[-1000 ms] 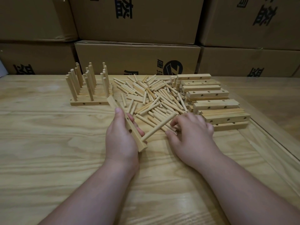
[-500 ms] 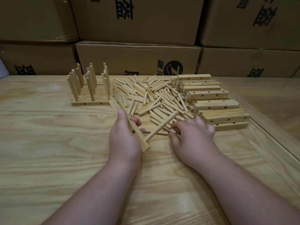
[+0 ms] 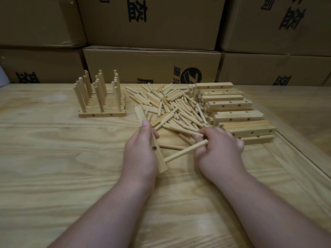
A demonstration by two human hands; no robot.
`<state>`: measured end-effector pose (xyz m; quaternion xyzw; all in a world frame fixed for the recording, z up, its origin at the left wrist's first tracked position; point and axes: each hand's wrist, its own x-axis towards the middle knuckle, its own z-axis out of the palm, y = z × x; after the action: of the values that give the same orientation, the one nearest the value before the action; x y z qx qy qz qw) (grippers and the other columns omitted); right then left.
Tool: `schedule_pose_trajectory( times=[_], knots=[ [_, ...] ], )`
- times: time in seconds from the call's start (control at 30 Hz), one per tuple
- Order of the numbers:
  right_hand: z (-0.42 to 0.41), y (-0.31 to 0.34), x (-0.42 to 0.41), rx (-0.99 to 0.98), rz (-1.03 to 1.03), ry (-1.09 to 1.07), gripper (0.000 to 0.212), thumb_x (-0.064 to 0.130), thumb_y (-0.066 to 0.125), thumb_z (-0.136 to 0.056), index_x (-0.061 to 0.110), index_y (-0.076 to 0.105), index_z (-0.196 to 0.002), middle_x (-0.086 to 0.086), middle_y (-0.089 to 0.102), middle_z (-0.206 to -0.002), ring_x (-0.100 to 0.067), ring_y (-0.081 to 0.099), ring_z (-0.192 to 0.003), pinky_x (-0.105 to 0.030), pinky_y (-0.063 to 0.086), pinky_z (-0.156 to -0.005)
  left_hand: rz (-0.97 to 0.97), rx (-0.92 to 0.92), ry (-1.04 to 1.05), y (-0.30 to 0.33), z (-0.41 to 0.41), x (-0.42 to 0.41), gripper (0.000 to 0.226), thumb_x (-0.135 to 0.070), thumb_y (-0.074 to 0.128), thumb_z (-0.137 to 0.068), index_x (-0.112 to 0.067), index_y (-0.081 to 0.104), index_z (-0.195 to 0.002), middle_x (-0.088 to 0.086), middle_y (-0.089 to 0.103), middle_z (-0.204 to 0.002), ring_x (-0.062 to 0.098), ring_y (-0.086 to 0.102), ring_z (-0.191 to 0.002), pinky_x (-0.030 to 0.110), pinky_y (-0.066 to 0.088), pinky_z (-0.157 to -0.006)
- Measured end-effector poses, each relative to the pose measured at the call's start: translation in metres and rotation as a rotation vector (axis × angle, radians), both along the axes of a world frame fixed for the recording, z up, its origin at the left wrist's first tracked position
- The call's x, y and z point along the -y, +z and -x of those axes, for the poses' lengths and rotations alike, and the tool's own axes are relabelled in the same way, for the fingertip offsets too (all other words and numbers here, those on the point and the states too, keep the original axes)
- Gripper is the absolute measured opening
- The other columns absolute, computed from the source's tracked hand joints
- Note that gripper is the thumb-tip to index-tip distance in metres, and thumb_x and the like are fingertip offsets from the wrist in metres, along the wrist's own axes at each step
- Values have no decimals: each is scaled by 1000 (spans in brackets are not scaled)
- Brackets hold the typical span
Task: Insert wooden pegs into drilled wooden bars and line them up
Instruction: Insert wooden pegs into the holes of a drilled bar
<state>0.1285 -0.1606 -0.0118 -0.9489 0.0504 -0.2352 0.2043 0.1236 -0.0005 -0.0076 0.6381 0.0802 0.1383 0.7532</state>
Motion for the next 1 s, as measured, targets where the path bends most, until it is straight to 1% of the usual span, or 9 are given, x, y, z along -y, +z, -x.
schedule_pose_trajectory(
  times=[0.1, 0.2, 0.3, 0.37, 0.5, 0.6, 0.77, 0.9, 1.0],
  knots=[
    [2, 1, 3, 25, -277, 90, 16, 34, 50, -100, 33, 66, -104, 14, 63, -90, -14, 56, -98, -33, 31, -87, -18, -24, -63, 0, 1, -1, 46, -65, 47, -80, -25, 65, -66, 2, 56, -66, 26, 55, -75, 48, 48, -79],
    [8, 9, 8, 81, -754, 216, 11, 26, 62, -97, 33, 71, -98, 8, 72, -83, -13, 65, -76, -21, 53, -67, 100, -18, -144, -1, -1, -2, 32, -49, 51, -86, -26, 71, -79, 2, 55, -67, 22, 49, -61, 34, 44, -57],
    [12, 13, 14, 98, -986, 300, 13, 18, 68, -93, 28, 76, -97, 2, 75, -83, -8, 67, -70, -16, 53, -64, 68, 14, -198, 0, -1, -3, 26, -27, 43, -101, -30, 63, -119, 3, 56, -62, 16, 45, -48, 28, 38, -41],
    [13, 14, 15, 82, -1059, 365, 13, 16, 66, -94, 23, 77, -98, -1, 72, -77, -8, 61, -65, -17, 50, -62, 20, 28, -231, 0, 0, -3, 32, -22, 38, -105, -31, 58, -128, 6, 58, -61, 16, 48, -47, 29, 40, -41],
    [14, 12, 13, 59, -1050, 458, 18, 12, 60, -97, 18, 77, -97, -4, 69, -71, -15, 52, -63, -19, 47, -58, 10, 21, -256, 6, 5, -3, 29, -26, 35, -107, -23, 63, -103, 8, 61, -60, 19, 50, -46, 26, 42, -41],
    [16, 12, 12, 56, -1002, 493, 21, 12, 59, -98, 21, 78, -97, -6, 69, -71, -15, 52, -63, -20, 47, -59, -40, 1, -241, 6, 7, -4, 38, -33, 33, -109, -13, 60, -91, 8, 64, -61, 19, 52, -43, 23, 41, -40],
    [18, 14, 12, 108, -952, 475, 19, 11, 61, -97, 20, 78, -94, -3, 68, -68, -14, 51, -60, -22, 47, -56, -46, -27, -240, 8, 8, -2, 42, -34, 36, -106, -19, 62, -78, 9, 66, -63, 22, 53, -45, 25, 43, -41],
    [20, 16, 14, 155, -903, 456, 16, 14, 63, -96, 20, 78, -94, -3, 68, -68, -15, 52, -60, -27, 48, -58, -95, -27, -253, 7, 7, -1, 40, -38, 38, -103, -26, 66, -77, 6, 68, -66, 19, 55, -46, 25, 44, -43],
    [20, 17, 14, 197, -862, 426, 15, 17, 64, -95, 19, 77, -88, 0, 67, -65, -8, 53, -58, -23, 49, -58, -101, -35, -270, 6, 7, 0, 34, -40, 40, -100, -28, 70, -88, 3, 69, -66, 17, 56, -48, 28, 46, -46]
  ],
)
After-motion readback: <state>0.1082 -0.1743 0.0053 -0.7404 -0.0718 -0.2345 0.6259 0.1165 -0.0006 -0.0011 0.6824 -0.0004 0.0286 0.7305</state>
